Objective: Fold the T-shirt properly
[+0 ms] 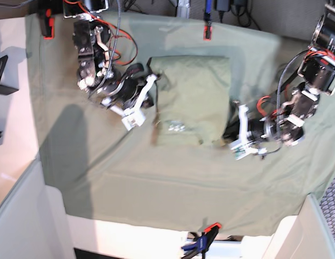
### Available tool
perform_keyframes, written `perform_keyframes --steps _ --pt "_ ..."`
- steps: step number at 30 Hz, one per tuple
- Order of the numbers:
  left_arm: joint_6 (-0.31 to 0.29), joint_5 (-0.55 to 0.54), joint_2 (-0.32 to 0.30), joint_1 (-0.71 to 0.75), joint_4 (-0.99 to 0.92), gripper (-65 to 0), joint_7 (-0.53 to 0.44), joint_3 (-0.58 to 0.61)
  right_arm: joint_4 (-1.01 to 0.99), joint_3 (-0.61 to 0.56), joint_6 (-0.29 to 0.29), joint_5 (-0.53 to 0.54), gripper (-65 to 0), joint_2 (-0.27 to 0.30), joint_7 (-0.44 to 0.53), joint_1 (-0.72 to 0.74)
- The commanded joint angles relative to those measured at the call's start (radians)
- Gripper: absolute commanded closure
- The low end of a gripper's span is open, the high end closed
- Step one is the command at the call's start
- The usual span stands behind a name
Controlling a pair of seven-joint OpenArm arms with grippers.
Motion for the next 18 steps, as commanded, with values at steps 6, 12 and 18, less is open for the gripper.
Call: perform_keyframes --steps 6,12,18 --pt "0.005 -0.214 -0.128 0.047 0.122 0.0 0.158 -0.166 0.107 0.130 0.001 0.026 0.0 0.000 0.015 -0.047" --pt "0.005 -0.476 -0.252 0.290 0.453 0.0 0.335 -0.362 0.235 0.248 0.001 0.108 0.0 0.003 -0.061 -0.129" --pt "0.005 -0.611 -0.266 0.619 0.787 0.0 0.494 -0.613 0.380 0.325 0.002 0.172 0.0 0.032 -0.086 -0.306"
